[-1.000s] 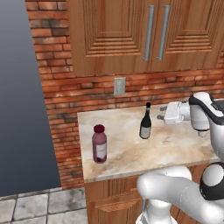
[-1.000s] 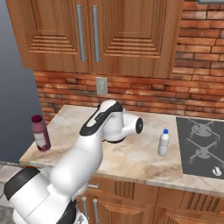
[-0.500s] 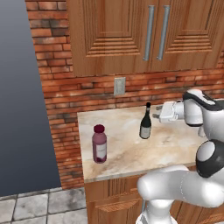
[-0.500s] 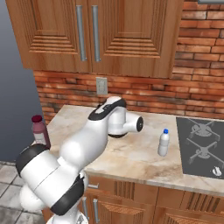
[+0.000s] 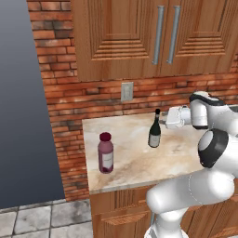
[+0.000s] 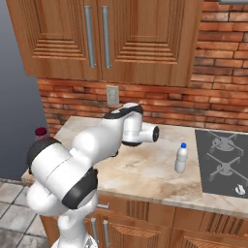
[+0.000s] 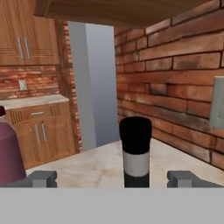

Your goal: Place the drinks on the dining counter in a tight cluster.

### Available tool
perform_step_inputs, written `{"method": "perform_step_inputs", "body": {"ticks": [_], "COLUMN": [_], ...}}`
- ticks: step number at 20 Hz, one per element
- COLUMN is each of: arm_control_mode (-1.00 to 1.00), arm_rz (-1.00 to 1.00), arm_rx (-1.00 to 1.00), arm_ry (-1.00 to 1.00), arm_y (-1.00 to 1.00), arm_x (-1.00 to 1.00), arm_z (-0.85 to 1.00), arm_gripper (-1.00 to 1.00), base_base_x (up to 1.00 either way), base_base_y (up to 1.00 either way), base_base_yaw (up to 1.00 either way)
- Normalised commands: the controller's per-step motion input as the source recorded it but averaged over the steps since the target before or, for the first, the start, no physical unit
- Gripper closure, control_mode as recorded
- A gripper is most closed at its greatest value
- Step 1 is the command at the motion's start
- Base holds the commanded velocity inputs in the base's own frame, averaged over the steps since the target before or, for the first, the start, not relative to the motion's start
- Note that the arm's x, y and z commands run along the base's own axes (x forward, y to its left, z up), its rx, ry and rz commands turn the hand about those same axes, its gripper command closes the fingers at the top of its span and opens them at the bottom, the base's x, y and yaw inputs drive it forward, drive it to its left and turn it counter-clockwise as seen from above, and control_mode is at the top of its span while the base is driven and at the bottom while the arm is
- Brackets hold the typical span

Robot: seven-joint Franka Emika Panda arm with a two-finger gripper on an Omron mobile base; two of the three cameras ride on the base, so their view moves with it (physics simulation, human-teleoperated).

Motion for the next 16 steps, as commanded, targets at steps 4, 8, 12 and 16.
{"method": "perform_step_inputs", "body": {"ticks": [4, 8, 12, 16], "arm_control_mode": [-1.0, -1.0, -1.0, -1.0], "arm_rz": [0.06, 0.05, 0.02, 0.0], "arm_rx": [0.0, 0.0, 0.0, 0.0], "arm_ry": [0.0, -0.01, -0.01, -0.01], "arm_y": [0.0, -0.01, -0.04, -0.02], "arm_x": [0.24, 0.16, 0.15, 0.14], "arm_z": [-0.14, -0.13, -0.11, -0.1], "arm_gripper": [-1.0, -1.0, -1.0, -1.0], "base_base_x": [0.0, 0.0, 0.0, 0.0], "base_base_y": [0.0, 0.0, 0.0, 0.0], "base_base_yaw": [0.0, 0.0, 0.0, 0.0]}}
